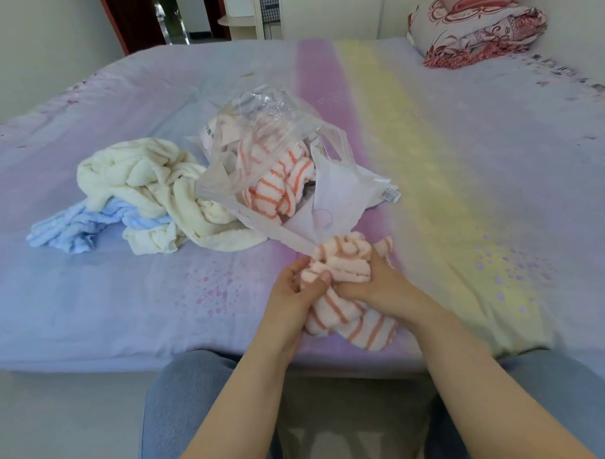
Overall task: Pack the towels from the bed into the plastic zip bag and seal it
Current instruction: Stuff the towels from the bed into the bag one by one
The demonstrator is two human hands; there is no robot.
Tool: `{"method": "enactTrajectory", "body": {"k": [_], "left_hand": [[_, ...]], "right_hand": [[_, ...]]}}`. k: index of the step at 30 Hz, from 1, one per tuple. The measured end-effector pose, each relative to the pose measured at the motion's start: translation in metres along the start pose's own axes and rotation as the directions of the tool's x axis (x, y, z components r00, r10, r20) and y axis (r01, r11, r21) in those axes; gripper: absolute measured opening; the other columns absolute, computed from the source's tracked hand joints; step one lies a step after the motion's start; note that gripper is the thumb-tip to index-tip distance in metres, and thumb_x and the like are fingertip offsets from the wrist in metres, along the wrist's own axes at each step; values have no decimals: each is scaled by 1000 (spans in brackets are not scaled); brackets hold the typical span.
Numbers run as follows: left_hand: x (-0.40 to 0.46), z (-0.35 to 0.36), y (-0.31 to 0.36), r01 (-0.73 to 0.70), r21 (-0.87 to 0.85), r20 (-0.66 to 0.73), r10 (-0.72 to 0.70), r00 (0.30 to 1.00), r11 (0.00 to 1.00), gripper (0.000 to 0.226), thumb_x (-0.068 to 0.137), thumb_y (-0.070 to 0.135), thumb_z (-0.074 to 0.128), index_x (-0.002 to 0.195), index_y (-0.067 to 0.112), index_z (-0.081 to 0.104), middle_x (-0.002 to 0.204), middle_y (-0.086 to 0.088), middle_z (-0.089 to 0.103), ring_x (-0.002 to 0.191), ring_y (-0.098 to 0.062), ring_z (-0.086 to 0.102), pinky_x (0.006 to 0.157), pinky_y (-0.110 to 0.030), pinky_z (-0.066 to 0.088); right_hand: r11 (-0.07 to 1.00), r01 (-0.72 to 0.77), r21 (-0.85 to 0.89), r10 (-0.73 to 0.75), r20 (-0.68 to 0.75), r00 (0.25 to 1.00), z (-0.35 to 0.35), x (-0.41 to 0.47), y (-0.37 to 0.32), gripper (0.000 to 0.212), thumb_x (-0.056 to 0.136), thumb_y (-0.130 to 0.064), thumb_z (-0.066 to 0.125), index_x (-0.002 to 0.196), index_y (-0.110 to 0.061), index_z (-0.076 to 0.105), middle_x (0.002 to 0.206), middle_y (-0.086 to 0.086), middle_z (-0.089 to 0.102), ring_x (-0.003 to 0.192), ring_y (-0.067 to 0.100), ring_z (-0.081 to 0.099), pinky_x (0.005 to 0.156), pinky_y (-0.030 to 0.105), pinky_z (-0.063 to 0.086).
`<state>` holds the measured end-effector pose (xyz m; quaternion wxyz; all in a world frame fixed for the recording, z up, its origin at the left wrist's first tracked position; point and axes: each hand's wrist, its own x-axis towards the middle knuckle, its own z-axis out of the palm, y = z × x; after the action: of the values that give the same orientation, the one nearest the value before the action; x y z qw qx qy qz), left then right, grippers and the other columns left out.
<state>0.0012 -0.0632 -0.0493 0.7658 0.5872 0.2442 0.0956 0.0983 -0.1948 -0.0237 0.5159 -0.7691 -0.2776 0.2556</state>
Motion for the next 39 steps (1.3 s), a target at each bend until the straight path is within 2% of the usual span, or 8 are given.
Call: {"method": "enactTrajectory", "body": {"k": [4, 8, 13, 18, 24, 29, 32, 39], "left_hand": [[2, -2, 20, 61, 128, -66, -53, 996, 990, 51, 91, 59, 52, 121, 18, 60, 109, -2, 73, 103, -19, 68, 93, -40, 53], [10, 0, 41, -41, 333, -250, 131, 959, 942, 43, 96, 52, 48, 83, 17, 71, 91, -2, 73, 80, -17, 61, 75, -29, 48], [12, -4, 40, -76, 410, -311, 217, 925, 909, 44, 95, 25, 53, 52, 23, 62, 59, 3, 63, 54, -8, 44, 60, -29, 35], [-1, -16, 40, -141, 433, -322, 298, 899, 890, 38, 98, 31, 51, 69, 13, 70, 47, 10, 51, 43, -1, 43, 45, -15, 30], [-7, -29, 27, -120, 511, -270, 291, 918, 851, 39, 99, 31, 49, 76, 11, 72, 55, 9, 55, 49, 1, 47, 48, -18, 29], [-14, -31, 22, -139, 451, -255, 277, 927, 881, 39, 99, 28, 51, 77, 3, 72, 58, 6, 59, 52, 0, 49, 52, -17, 32], [-15, -35, 30, -139, 421, -262, 267, 927, 896, 37, 99, 27, 53, 72, 14, 73, 72, 4, 70, 63, 3, 56, 58, -11, 39], [-10, -59, 38, -139, 304, -335, 242, 911, 943, 39, 97, 26, 56, 59, 24, 62, 84, -9, 75, 75, -15, 56, 65, -24, 40]], "right_hand": [[946, -4, 324, 21, -50, 999, -5, -28, 0, 35, 72, -13, 79, 104, -22, 69, 105, -1, 73, 99, 13, 69, 94, 35, 52], [554, 5, 833, -135, 84, 987, -34, -25, -28, 40, 72, -18, 74, 107, -3, 62, 99, 14, 65, 101, 29, 62, 101, 42, 43], [391, 69, 918, -399, 102, 911, -40, 18, -72, 38, 94, -8, 45, 123, 15, 52, 126, 28, 57, 125, 35, 51, 114, 43, 28], [921, 389, -25, -386, -189, 903, 3, 55, -81, 24, 65, -24, 68, 89, -24, 65, 89, 3, 69, 84, 21, 66, 76, 42, 55], [506, 73, -859, -114, 17, 993, 28, 76, -89, 60, 84, -32, 52, 140, -34, 32, 138, 10, 37, 109, 34, 53, 82, 37, 47], [683, 93, -725, -115, 19, 993, 75, 132, -115, 40, 90, -15, 47, 128, -22, 45, 100, 3, 54, 88, 23, 57, 70, 34, 45], [703, -36, -711, -65, -114, 991, 97, 162, -110, 47, 92, -15, 44, 139, -18, 37, 139, 13, 42, 121, 32, 49, 91, 39, 45], [776, 150, -613, 75, 325, 943, 73, 137, -126, 79, 81, -24, 65, 146, -32, 21, 132, -1, 49, 106, 21, 57, 79, 32, 54]]}}
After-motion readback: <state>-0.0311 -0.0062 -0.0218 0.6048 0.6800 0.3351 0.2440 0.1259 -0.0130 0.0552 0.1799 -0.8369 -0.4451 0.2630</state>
